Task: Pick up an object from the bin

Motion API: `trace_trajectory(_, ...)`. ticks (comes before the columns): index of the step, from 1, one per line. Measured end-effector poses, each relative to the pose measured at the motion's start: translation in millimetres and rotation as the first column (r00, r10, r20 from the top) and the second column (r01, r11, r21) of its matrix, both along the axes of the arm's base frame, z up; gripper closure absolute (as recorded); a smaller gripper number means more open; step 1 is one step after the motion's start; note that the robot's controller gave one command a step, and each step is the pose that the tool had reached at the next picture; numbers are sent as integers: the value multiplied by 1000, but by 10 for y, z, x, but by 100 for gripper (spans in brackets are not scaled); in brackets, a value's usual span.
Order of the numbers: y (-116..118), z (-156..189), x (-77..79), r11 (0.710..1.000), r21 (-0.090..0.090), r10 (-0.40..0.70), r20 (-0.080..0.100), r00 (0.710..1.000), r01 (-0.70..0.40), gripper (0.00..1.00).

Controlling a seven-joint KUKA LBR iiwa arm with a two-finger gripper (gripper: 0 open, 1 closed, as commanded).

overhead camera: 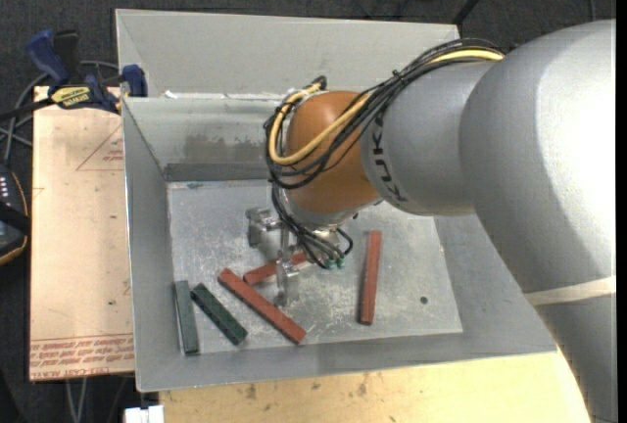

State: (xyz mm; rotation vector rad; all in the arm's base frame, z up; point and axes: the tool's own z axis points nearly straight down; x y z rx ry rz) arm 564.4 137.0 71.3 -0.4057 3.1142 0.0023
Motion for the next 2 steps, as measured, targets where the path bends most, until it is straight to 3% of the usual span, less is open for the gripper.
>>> trace_trajectory(1,0,4,2,1000,0,0,1,1000,0,100)
trace_trajectory(2,344,1676,264,937,-1,348,10,937,-348,100)
